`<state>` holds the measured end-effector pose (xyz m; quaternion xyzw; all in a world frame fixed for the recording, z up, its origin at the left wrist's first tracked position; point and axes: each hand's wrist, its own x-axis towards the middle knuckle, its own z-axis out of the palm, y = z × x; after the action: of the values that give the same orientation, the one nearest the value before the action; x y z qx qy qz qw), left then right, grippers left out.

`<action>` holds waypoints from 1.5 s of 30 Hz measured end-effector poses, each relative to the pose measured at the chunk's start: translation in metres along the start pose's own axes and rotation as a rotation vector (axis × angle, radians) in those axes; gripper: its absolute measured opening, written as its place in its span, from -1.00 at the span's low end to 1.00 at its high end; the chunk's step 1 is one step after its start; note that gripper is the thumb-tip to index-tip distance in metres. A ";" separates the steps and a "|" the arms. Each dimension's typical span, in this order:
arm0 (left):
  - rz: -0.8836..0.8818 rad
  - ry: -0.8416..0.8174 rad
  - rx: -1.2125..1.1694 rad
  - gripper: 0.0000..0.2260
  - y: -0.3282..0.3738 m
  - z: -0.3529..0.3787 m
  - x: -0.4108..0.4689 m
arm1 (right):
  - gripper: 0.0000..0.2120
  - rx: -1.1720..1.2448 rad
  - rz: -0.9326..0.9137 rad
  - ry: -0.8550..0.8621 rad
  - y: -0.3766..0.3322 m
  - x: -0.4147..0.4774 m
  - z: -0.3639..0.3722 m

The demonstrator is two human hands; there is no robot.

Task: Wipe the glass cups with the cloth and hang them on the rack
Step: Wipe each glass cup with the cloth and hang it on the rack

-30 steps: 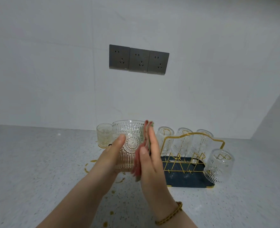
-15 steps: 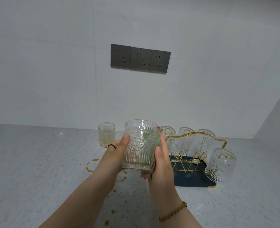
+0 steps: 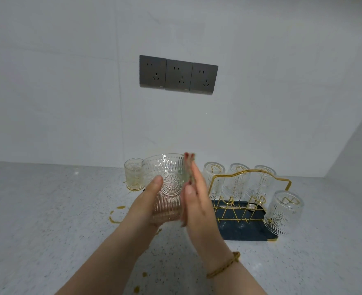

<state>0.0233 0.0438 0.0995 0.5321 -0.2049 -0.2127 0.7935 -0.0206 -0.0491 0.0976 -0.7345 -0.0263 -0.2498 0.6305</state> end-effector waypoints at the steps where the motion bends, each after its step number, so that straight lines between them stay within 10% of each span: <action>1: 0.000 -0.013 -0.007 -0.59 0.000 0.001 0.000 | -0.71 0.117 0.095 -0.013 -0.001 0.002 -0.004; 10: 0.005 -0.037 0.036 -0.59 0.007 0.000 0.000 | -0.60 -0.502 -0.438 0.051 0.011 -0.005 0.014; 15: 0.046 -0.008 -0.017 -0.63 0.004 -0.003 0.001 | -0.69 0.049 0.068 -0.003 -0.005 0.006 0.002; 23: 0.056 0.009 0.071 -0.59 0.010 -0.008 0.000 | -0.56 -0.428 -0.316 0.027 0.005 -0.003 0.022; 26: 0.080 0.003 0.124 -0.60 0.010 -0.005 -0.002 | -0.56 -0.087 -0.096 0.000 -0.001 0.003 0.015; 32: -0.057 0.107 0.169 0.09 0.001 -0.005 0.006 | -0.70 0.277 0.094 0.103 -0.003 0.002 0.001; 42: -0.015 0.128 0.089 -0.51 -0.003 0.004 0.002 | -0.48 -0.544 -0.353 0.072 0.004 0.000 0.011; 45: -0.003 0.084 0.087 -0.43 -0.003 -0.002 0.003 | -0.56 -0.411 -0.281 0.020 0.005 -0.002 0.006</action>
<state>0.0267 0.0422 0.0968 0.5750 -0.1797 -0.1825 0.7770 -0.0189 -0.0434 0.0921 -0.8339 -0.0707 -0.3425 0.4269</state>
